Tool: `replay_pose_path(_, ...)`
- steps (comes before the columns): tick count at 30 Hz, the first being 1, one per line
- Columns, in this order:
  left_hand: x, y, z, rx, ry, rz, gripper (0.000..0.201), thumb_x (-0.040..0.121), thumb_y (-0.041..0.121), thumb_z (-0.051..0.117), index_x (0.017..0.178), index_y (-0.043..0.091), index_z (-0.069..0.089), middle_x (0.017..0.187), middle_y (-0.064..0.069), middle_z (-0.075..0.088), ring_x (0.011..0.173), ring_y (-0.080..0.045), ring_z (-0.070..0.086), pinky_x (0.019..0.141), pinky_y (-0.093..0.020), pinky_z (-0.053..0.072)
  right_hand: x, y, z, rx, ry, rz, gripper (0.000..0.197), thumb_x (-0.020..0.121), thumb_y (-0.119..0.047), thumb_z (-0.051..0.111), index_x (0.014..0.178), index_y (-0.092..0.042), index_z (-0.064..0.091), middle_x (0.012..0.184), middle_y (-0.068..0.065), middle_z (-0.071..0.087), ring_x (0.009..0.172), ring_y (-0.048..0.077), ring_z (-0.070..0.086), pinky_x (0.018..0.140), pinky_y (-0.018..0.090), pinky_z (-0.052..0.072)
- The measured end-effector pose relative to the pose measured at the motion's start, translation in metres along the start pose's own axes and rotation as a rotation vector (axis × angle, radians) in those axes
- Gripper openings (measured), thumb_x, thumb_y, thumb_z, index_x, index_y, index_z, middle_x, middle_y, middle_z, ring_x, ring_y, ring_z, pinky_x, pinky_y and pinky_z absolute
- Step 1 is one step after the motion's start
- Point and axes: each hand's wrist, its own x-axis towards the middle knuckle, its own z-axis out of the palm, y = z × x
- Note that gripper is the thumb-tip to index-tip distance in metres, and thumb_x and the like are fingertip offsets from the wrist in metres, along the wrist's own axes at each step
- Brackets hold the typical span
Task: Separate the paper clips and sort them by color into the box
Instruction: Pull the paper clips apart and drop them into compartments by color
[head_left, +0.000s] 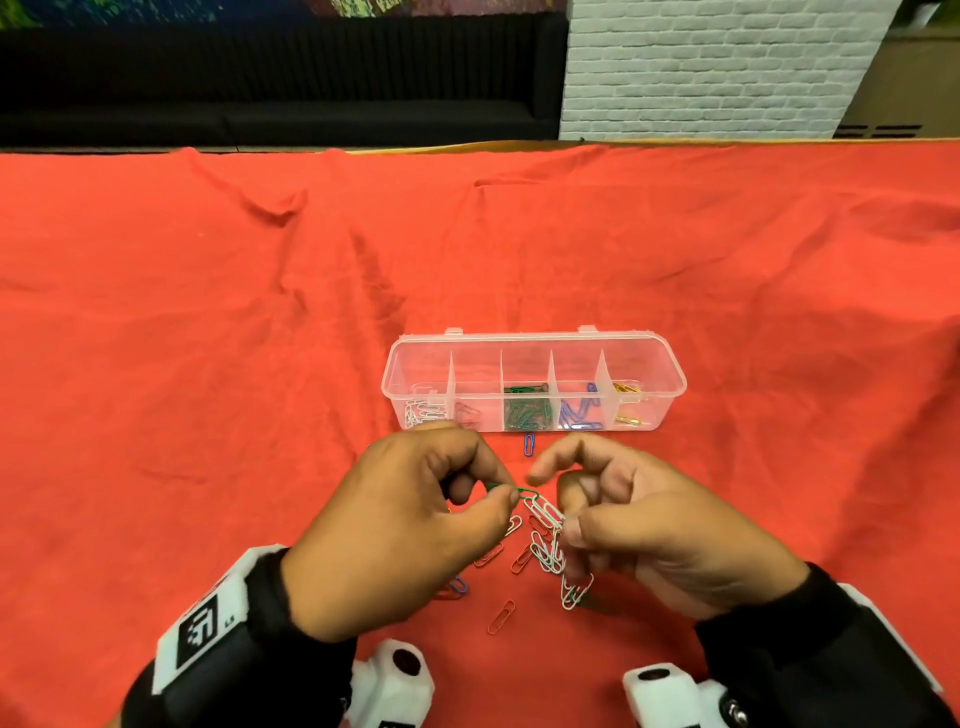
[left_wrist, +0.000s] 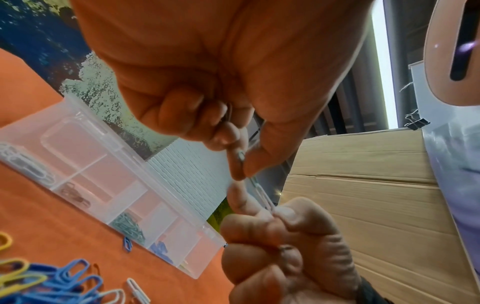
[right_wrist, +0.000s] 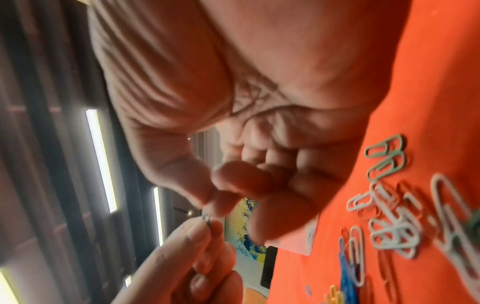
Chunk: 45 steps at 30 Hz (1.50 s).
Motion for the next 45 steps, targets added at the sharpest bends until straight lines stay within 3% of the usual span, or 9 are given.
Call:
replay_pose_path(2, 0.0, 0.001, 0.0, 0.009, -0.002, 0.012, 0.006, 0.076, 0.035, 0.069, 0.074, 0.029, 0.07, 0.067, 0.001, 0.052, 0.057, -0.006, 0.05, 0.053, -0.017, 0.035, 0.0, 0.001, 0.002, -0.112, -0.02, 0.005, 0.047, 0.067, 0.005, 0.049, 0.101, -0.016, 0.073, 0.057, 0.0, 0.041, 0.046, 0.014, 0.053, 0.054, 0.031, 0.039)
replay_pose_path(4, 0.0, -0.001, -0.001, 0.004, 0.018, 0.01, 0.006, 0.079, 0.033, 0.072, 0.074, 0.029, 0.07, 0.066, 0.003, 0.053, 0.056, -0.006, 0.049, 0.052, -0.017, 0.035, 0.001, 0.001, 0.002, -0.138, 0.048, 0.024, 0.042, 0.064, -0.001, 0.047, 0.09, -0.018, 0.076, 0.054, -0.001, 0.044, 0.046, 0.014, 0.059, 0.052, 0.028, 0.031)
replay_pose_path(7, 0.001, -0.004, -0.002, -0.021, 0.006, -0.005, 0.007, 0.08, 0.033, 0.073, 0.075, 0.03, 0.07, 0.064, 0.008, 0.056, 0.057, -0.006, 0.052, 0.054, -0.019, 0.038, 0.001, -0.004, 0.001, -0.083, 0.097, 0.013, 0.027, 0.063, -0.005, 0.051, 0.072, -0.015, 0.074, 0.054, 0.006, 0.05, 0.045, 0.017, 0.059, 0.049, 0.022, 0.036)
replay_pose_path(11, 0.001, -0.003, 0.002, -0.018, -0.031, -0.008, 0.007, 0.082, 0.033, 0.072, 0.077, 0.029, 0.071, 0.065, 0.004, 0.056, 0.057, -0.005, 0.052, 0.054, -0.02, 0.039, -0.002, -0.003, 0.003, -0.101, 0.071, -0.027, 0.013, 0.075, -0.017, 0.063, 0.08, -0.01, 0.073, 0.059, 0.004, 0.051, 0.05, 0.013, 0.047, 0.05, 0.023, 0.042)
replay_pose_path(16, 0.0, -0.003, 0.006, -0.078, -0.085, -0.046, 0.008, 0.082, 0.034, 0.067, 0.077, 0.027, 0.07, 0.063, 0.005, 0.055, 0.055, -0.003, 0.051, 0.055, -0.02, 0.04, 0.004, 0.002, 0.0, -0.103, 0.106, -0.052, 0.004, 0.075, -0.012, 0.065, 0.077, -0.01, 0.068, 0.077, 0.01, 0.064, 0.067, 0.017, 0.059, 0.056, 0.025, 0.05)
replay_pose_path(20, 0.001, -0.004, 0.005, -0.188, -0.167, -0.11, 0.016, 0.082, 0.036, 0.063, 0.078, 0.022, 0.069, 0.059, 0.007, 0.052, 0.053, -0.003, 0.046, 0.053, -0.021, 0.038, 0.003, 0.003, -0.003, 0.0, 0.037, -0.039, 0.027, 0.076, 0.002, 0.058, 0.101, -0.007, 0.06, 0.109, 0.014, 0.071, 0.094, 0.027, 0.069, 0.068, 0.034, 0.058)
replay_pose_path(26, 0.004, -0.009, 0.003, -0.231, -0.228, -0.196, 0.023, 0.079, 0.039, 0.062, 0.078, 0.016, 0.068, 0.059, 0.009, 0.056, 0.055, -0.003, 0.045, 0.054, -0.021, 0.037, 0.003, 0.005, -0.001, -0.139, 0.019, -0.112, 0.029, 0.068, 0.003, 0.075, 0.089, -0.017, 0.069, 0.074, 0.006, 0.063, 0.06, 0.012, 0.06, 0.053, 0.023, 0.05)
replay_pose_path(38, 0.006, -0.005, 0.002, -0.4, -0.265, -0.305, 0.024, 0.077, 0.033, 0.062, 0.073, 0.011, 0.068, 0.063, -0.001, 0.056, 0.051, -0.005, 0.039, 0.05, -0.018, 0.033, 0.001, 0.003, 0.001, -0.233, 0.028, -0.158, 0.026, 0.068, -0.004, 0.076, 0.086, -0.023, 0.073, 0.066, 0.003, 0.059, 0.06, 0.011, 0.058, 0.06, 0.021, 0.05)
replay_pose_path(45, 0.003, -0.006, 0.005, -0.303, -0.128, -0.234, 0.027, 0.08, 0.038, 0.067, 0.074, 0.012, 0.064, 0.056, -0.002, 0.051, 0.05, -0.008, 0.04, 0.05, -0.022, 0.033, 0.006, 0.007, -0.006, -0.1, 0.241, -0.34, 0.015, 0.065, -0.005, 0.074, 0.075, -0.017, 0.075, 0.066, 0.001, 0.065, 0.061, 0.012, 0.058, 0.056, 0.021, 0.047)
